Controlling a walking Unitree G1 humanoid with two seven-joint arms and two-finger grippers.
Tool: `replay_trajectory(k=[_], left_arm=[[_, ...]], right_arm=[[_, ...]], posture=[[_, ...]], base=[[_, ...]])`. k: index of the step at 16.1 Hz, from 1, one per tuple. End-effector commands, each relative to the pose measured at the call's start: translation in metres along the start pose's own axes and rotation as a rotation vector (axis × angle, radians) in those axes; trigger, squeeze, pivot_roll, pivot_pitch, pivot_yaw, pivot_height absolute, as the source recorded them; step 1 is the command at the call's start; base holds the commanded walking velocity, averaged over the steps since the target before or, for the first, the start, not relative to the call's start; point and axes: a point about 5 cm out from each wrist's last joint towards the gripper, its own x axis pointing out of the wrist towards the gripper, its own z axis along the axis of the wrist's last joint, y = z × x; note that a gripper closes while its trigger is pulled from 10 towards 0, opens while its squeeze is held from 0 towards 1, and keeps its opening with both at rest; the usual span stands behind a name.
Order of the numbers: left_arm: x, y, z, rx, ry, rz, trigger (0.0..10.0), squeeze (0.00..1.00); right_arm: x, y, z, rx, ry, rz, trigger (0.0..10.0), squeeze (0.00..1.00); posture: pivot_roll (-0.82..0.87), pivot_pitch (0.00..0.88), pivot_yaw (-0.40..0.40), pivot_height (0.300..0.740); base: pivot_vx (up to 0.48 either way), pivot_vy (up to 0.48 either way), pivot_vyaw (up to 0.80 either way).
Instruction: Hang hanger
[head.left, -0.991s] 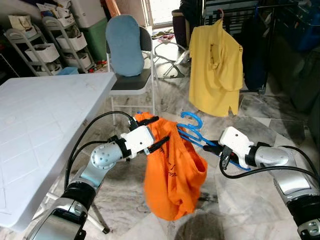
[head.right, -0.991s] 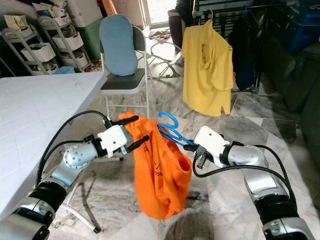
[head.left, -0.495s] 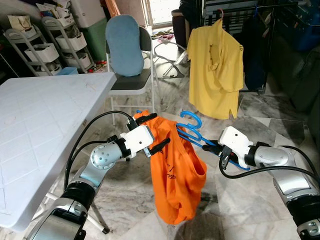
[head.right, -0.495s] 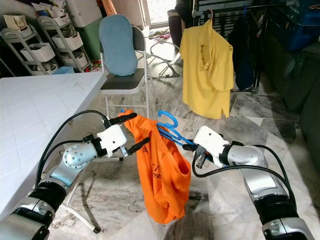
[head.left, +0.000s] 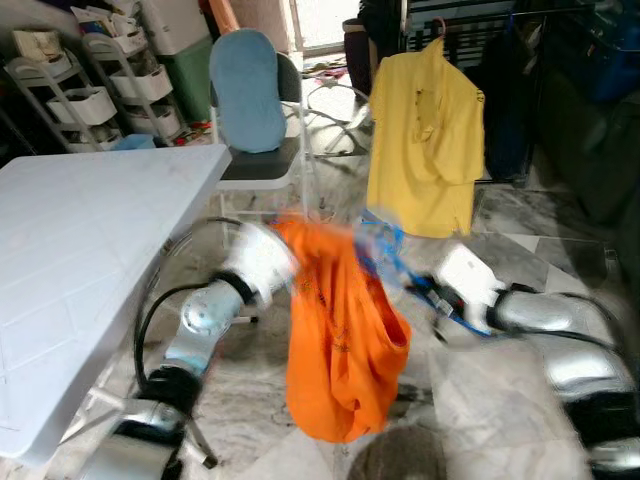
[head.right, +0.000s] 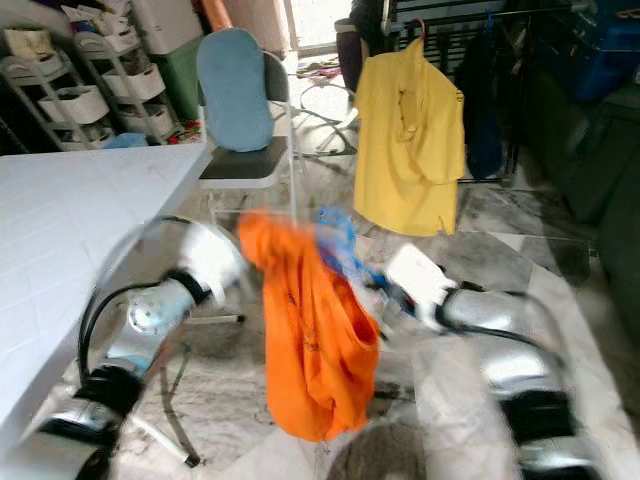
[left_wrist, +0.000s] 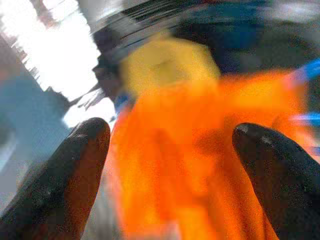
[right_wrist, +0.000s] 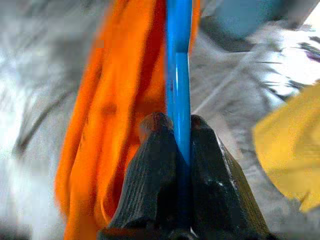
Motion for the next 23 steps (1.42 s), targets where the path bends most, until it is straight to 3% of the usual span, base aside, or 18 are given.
replay_trajectory(k=[1,4,7,8,9,11,12,13,14,15,17,18,21,23], left_arm=[[-0.005,0.024,-0.004,-0.046,0.059,0.078,10.0,1.0],[-0.005,0.032,-0.002,-0.014,0.081,0.046,10.0,1.0],[-0.016,0.03,-0.016,-0.036,0.147,0.056,10.0,1.0],[-0.019,0.023,-0.019,-0.063,0.151,0.053,10.0,0.07],[-0.023,0.015,-0.023,-0.108,0.137,0.092,10.0,0.0],[-0.036,0.001,-0.026,-0.141,0.087,0.158,10.0,0.0],[-0.042,-0.001,-0.029,-0.165,0.089,0.196,10.0,0.0],[-0.048,-0.003,-0.031,-0.162,0.082,0.233,10.0,0.0],[-0.059,-0.001,-0.034,-0.196,0.082,0.319,10.0,0.0],[-0.065,0.002,-0.035,-0.212,0.085,0.375,10.0,0.0],[-0.071,0.014,-0.033,-0.187,0.092,0.454,10.0,0.0],[-0.076,0.026,-0.034,-0.145,0.13,0.512,10.0,0.0],[-0.087,0.027,-0.05,-0.098,0.225,0.451,10.0,0.0],[-0.096,0.02,-0.064,-0.14,0.279,0.5,10.0,0.0]], right_arm=[[0.005,-0.017,0.025,0.012,-0.083,-0.098,0.0,0.0],[0.013,-0.022,0.029,0.019,-0.077,-0.121,0.0,0.0],[0.02,-0.027,0.039,0.062,-0.083,-0.156,0.0,0.0],[0.02,-0.024,0.041,0.082,-0.1,-0.14,0.0,0.0],[0.02,-0.023,0.039,0.088,-0.092,-0.154,0.0,0.0],[0.018,-0.023,0.038,0.127,-0.113,-0.238,0.0,0.0],[0.017,-0.021,0.036,0.148,-0.12,-0.254,1.6,0.0],[0.017,-0.019,0.032,0.195,-0.118,-0.295,8.9,0.0],[0.015,-0.014,0.024,0.263,-0.108,-0.349,10.0,0.0],[0.014,-0.01,0.018,0.316,-0.098,-0.381,10.0,0.0],[0.012,-0.001,0.007,0.332,-0.07,-0.419,10.0,0.0],[0.013,0.014,-0.001,0.388,-0.069,-0.417,10.0,0.0],[0.016,0.034,-0.019,0.391,-0.007,-0.398,10.0,0.0],[0.016,0.038,-0.028,0.403,0.022,-0.418,10.0,0.0]], posture=[[-0.17,0.0,0.162,0.74],[-0.15,0.0,0.162,0.74],[-0.15,0.0,0.175,0.74],[-0.15,0.0,0.181,0.74],[-0.15,0.0,0.18,0.74],[-0.16,0.0,0.174,0.74],[-0.16,0.0,0.168,0.74],[-0.15,0.0,0.163,0.74],[-0.14,0.0,0.144,0.74],[-0.14,0.0,0.135,0.74],[-0.13,0.0,0.122,0.74],[-0.14,0.0,0.113,0.74],[-0.14,0.0,0.112,0.74],[-0.14,0.0,0.111,0.74]], base=[[0.0,0.0,0.0],[0.0,0.0,0.0],[0.0,0.0,0.0],[0.0,0.0,0.0],[0.0,0.0,0.0],[0.0,0.0,0.0],[0.0,0.0,0.0],[0.0,0.0,0.0],[0.0,0.0,0.0],[0.0,0.0,0.0],[0.0,0.0,0.0],[0.0,0.0,0.0],[0.0,0.0,0.0],[0.0,0.0,0.0]])
